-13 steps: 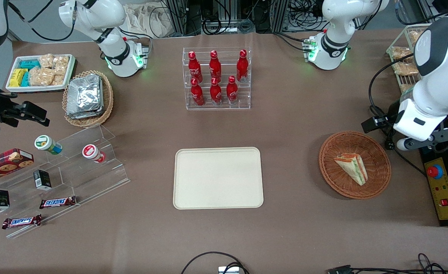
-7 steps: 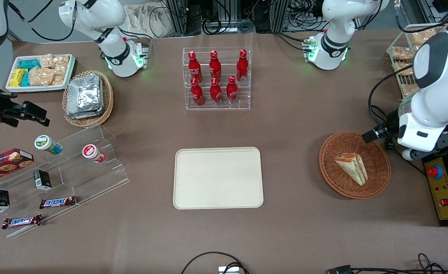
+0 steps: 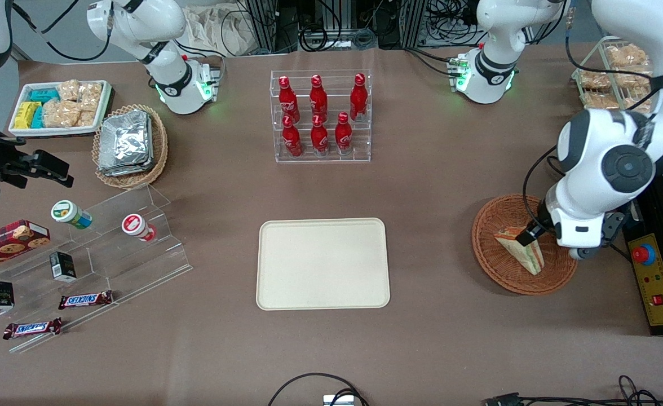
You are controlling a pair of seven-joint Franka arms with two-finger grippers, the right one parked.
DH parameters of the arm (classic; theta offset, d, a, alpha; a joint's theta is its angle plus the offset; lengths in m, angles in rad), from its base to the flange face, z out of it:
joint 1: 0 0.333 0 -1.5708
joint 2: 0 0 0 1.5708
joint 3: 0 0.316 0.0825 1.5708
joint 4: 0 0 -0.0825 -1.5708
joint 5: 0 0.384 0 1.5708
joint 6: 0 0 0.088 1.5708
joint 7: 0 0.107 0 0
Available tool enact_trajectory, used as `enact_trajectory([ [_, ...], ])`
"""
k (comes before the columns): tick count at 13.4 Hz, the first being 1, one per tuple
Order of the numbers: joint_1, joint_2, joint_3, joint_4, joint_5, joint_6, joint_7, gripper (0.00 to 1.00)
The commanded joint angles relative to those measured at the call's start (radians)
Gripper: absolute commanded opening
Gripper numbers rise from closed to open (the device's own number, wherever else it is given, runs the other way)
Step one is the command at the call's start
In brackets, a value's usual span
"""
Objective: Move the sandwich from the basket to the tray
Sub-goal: 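Lower the open left gripper over the wrapped sandwich in the basket, then close the left gripper on the sandwich and lift it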
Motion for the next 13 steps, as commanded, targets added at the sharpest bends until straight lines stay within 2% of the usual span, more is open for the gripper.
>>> enact_trajectory([
  [1, 0.009, 0.09, 0.035, -0.009, 0.044, 0.102, -0.006, 1.0],
  [6, 0.009, 0.172, 0.063, -0.009, 0.042, 0.226, -0.017, 1.0],
  [11, 0.009, 0.178, 0.081, -0.079, 0.042, 0.219, -0.01, 1.0],
  [12, 0.007, 0.169, 0.081, -0.081, 0.042, 0.211, -0.005, 0.94],
  [13, 0.004, 0.169, 0.079, -0.064, 0.039, 0.206, -0.02, 0.5],
])
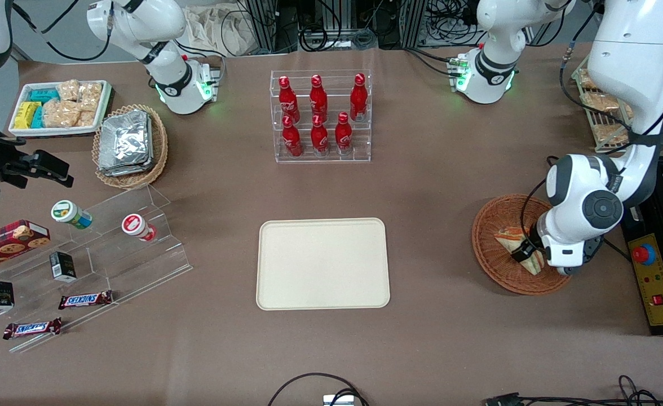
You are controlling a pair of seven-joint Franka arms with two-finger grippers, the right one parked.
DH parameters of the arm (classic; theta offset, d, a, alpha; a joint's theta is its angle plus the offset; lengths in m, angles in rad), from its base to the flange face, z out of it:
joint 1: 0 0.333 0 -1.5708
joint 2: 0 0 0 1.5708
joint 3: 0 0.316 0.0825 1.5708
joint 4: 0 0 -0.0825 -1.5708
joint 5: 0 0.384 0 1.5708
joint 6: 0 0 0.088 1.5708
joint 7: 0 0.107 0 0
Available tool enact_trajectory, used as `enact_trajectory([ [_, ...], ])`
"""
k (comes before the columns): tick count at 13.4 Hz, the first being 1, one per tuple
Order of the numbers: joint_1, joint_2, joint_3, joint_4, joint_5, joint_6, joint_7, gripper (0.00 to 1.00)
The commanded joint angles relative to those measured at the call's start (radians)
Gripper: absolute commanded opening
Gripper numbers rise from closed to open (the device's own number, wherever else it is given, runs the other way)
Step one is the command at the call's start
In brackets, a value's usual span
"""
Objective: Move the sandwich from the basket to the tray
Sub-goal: 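Close the left gripper on the sandwich and lift it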
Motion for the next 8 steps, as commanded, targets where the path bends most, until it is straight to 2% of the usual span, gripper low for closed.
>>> enact_trajectory([
  [1, -0.001, -0.026, -0.005, 0.029, 0.014, -0.031, -0.018, 0.15],
  [2, -0.01, -0.027, -0.008, 0.052, 0.012, -0.11, -0.019, 0.0],
  [4, -0.013, -0.017, -0.013, 0.154, 0.006, -0.23, -0.019, 0.0],
  [8, -0.091, -0.018, -0.019, 0.355, 0.012, -0.491, 0.034, 0.0],
])
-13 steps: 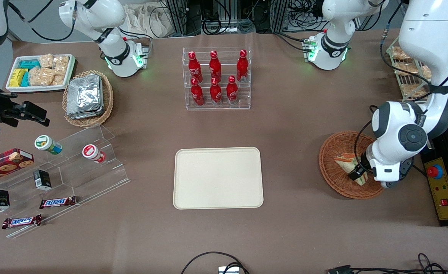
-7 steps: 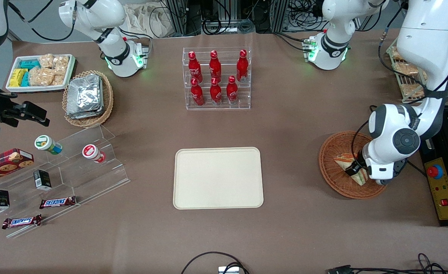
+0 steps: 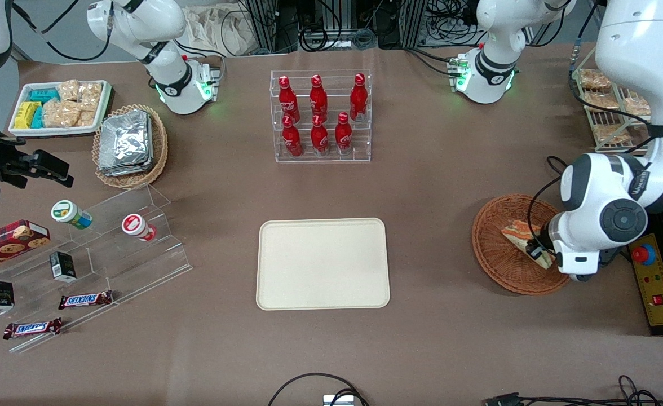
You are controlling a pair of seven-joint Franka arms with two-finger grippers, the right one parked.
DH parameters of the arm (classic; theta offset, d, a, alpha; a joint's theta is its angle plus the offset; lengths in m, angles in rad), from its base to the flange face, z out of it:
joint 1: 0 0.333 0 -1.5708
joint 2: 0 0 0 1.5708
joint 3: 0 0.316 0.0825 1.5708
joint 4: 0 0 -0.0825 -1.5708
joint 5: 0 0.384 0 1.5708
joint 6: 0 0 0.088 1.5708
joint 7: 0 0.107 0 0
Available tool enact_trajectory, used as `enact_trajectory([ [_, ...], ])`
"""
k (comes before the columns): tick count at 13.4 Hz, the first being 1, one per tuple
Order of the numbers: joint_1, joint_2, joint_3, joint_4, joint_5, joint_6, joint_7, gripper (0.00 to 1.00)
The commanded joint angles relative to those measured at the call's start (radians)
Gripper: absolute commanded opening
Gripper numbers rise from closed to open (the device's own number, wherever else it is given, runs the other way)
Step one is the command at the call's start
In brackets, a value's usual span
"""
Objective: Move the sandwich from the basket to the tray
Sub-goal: 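Carry the held sandwich with the left gripper over the cream tray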
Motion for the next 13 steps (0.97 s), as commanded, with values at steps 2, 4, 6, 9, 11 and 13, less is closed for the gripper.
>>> enact_trajectory([
  [2, -0.113, -0.004, -0.004, 0.206, 0.004, -0.236, 0.069, 0.0],
  [4, -0.182, 0.004, -0.018, 0.286, -0.008, -0.304, 0.131, 0.0],
  [6, -0.263, 0.046, -0.042, 0.32, -0.037, -0.287, 0.134, 0.0],
  [9, -0.407, 0.198, -0.061, 0.482, -0.051, -0.237, 0.123, 0.0],
  [11, -0.495, 0.272, -0.056, 0.552, -0.037, -0.157, 0.119, 0.0],
  [13, -0.513, 0.349, -0.058, 0.552, -0.039, -0.033, 0.12, 0.0],
])
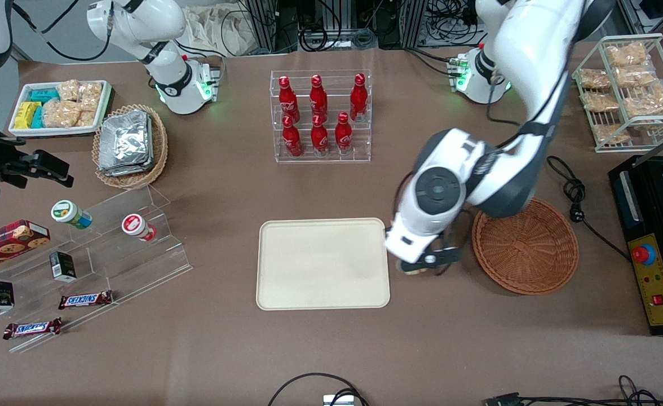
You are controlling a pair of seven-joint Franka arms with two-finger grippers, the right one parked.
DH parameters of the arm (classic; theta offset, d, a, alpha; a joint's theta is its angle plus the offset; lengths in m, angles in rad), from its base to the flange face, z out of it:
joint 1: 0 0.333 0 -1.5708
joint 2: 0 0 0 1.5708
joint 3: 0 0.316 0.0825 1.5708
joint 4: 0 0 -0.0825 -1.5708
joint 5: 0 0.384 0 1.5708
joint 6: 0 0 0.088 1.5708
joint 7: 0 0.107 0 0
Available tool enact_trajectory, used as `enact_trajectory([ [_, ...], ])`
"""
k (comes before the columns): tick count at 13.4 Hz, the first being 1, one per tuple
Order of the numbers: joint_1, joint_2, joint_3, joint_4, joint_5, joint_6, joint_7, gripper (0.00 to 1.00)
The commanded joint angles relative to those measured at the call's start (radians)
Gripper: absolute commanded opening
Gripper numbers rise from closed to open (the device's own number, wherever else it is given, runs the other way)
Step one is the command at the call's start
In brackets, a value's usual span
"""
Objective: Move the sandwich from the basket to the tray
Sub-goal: 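Carry the held sandwich with the left gripper over the cream tray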
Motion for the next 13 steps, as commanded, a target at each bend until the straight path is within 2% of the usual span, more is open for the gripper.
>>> enact_trajectory([
  [1, -0.025, 0.14, 0.007, 0.077, 0.005, 0.122, 0.013, 0.0],
  [4, -0.055, 0.223, 0.011, 0.085, 0.008, 0.243, 0.018, 0.0],
  [8, -0.055, 0.236, 0.011, 0.08, 0.008, 0.248, 0.059, 0.0],
  [9, -0.052, 0.237, 0.011, 0.08, 0.007, 0.248, 0.102, 0.04],
  [11, -0.049, 0.231, 0.011, 0.079, 0.007, 0.246, 0.116, 0.83],
  [12, -0.048, 0.224, 0.011, 0.074, 0.008, 0.243, 0.116, 1.0],
  [13, -0.046, 0.21, 0.011, 0.071, 0.011, 0.23, 0.113, 1.0],
])
